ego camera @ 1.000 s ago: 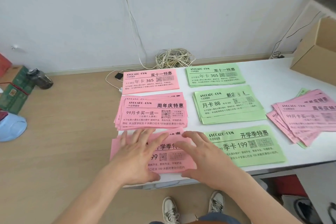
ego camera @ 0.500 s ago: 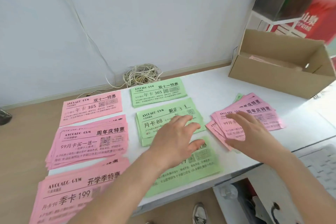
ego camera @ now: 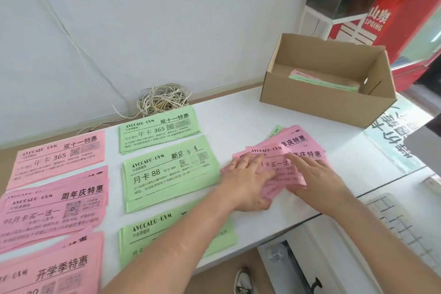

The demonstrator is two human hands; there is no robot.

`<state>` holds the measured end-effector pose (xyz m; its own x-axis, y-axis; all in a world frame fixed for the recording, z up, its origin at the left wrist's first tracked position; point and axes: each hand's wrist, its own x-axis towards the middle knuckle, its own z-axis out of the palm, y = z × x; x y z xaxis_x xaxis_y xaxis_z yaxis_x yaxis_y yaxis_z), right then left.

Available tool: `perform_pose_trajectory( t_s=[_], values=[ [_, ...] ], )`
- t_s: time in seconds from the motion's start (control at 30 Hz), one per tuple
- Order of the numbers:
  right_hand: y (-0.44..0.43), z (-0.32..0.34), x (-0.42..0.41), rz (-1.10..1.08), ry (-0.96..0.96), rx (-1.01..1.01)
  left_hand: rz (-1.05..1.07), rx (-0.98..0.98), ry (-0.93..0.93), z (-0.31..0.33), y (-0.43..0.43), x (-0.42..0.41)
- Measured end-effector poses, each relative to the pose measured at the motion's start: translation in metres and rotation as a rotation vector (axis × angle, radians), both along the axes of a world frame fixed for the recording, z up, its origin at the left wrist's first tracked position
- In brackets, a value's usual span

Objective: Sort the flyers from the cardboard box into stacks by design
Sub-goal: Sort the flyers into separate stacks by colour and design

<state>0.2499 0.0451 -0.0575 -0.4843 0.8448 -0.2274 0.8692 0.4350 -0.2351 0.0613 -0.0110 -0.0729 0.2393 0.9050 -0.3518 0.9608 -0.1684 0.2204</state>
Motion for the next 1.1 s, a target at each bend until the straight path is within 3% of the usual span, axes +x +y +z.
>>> perform_pose_trajectory(
  t_s=[0.1, 0.23, 0.47, 0.63, 0.83, 0.9, 1.0, 1.1],
  values=[
    [-0.011, -0.004, 0.007, 0.01, 0.05, 0.046, 0.0, -0.018, -0.082, 0.001, 0.005, -0.015],
    [-0.015, -0.013, 0.02, -0.05, 0.163, 0.101, 0.01, 0.08, -0.039, -0.001, 0.002, -0.015],
    [-0.009, -0.015, 0.039, -0.148, 0.138, 0.028, 0.006, 0.3, -0.01, -0.003, 0.004, -0.01],
    [0.003, -0.014, 0.044, -0.206, 0.41, 0.128, -0.009, 0.325, -0.01, 0.0, 0.006, -0.006],
    [0.018, -0.001, 0.03, -0.489, 0.757, 0.115, 0.071, 0.387, -0.062, 0.004, 0.013, -0.001],
    [0.022, 0.004, 0.027, -0.593, 0.684, -0.008, 0.201, 0.411, -0.151, 0.003, 0.017, -0.009],
    [0.02, 0.003, 0.022, -0.511, 0.349, -0.14, 0.258, 0.427, -0.277, 0.008, 0.018, -0.013],
    [0.017, -0.001, 0.019, -0.389, 0.219, -0.097, 0.14, 0.402, -0.144, 0.01, 0.018, -0.013]
  ],
)
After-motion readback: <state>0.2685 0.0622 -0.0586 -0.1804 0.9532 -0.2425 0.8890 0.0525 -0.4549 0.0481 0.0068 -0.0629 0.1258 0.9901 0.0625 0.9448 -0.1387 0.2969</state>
